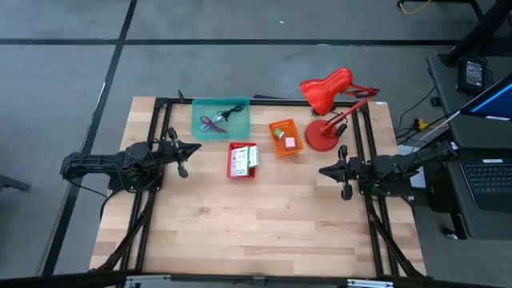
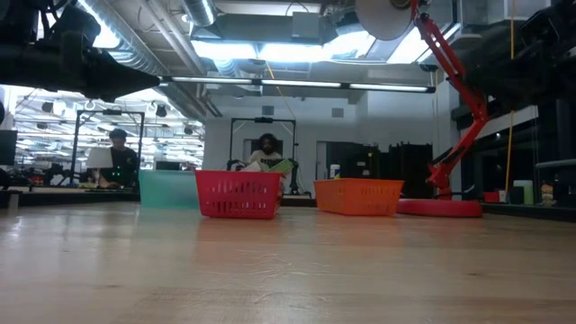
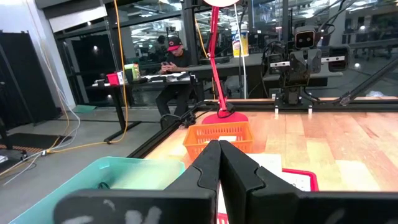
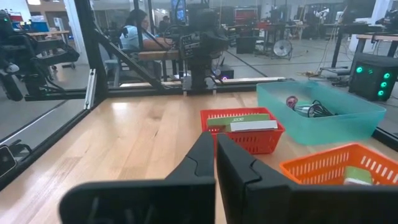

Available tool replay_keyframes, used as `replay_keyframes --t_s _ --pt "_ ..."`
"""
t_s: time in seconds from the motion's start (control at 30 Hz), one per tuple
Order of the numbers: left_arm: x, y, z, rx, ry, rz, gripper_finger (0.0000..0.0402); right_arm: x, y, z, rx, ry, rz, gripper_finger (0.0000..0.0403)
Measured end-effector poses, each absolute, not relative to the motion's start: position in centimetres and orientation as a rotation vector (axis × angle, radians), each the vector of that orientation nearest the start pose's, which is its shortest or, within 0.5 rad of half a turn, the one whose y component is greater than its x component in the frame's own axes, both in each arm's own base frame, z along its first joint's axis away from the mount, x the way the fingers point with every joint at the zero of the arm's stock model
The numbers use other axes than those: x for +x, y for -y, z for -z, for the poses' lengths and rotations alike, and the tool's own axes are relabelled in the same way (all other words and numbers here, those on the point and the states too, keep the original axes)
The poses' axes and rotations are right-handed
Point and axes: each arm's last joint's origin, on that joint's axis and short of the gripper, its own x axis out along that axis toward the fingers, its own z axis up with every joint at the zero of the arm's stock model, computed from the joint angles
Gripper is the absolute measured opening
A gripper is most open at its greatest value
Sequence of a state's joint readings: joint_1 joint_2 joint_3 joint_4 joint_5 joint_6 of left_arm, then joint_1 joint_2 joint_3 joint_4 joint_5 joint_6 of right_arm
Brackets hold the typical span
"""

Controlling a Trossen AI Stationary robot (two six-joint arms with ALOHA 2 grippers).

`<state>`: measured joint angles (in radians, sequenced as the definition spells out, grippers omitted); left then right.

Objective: Pick and place items into bin
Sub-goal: Return to Home Position

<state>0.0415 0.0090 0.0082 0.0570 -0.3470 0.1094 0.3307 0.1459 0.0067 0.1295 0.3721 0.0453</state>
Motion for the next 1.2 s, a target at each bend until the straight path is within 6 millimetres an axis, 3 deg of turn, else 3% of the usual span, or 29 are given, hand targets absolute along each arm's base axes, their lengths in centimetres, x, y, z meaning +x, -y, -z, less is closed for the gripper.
replay_keyframes --t_s 0.27,0.63,1.2 --pt "9.54 -1.38 -17.10 0.099 0.035 -0.391 0.0003 9.94 -2.31 -16.60 -0.003 -0.007 0.029 0.0000" --pt "9.54 -1.38 -17.10 0.100 0.035 -0.390 0.0003 9.38 -2.60 -16.82 -0.047 0.037 -0.266 0.0000" --pt "9.54 -1.38 -17.10 0.099 0.035 -0.391 0.0003 9.36 -2.64 -16.79 0.022 0.025 -0.283 0.0001"
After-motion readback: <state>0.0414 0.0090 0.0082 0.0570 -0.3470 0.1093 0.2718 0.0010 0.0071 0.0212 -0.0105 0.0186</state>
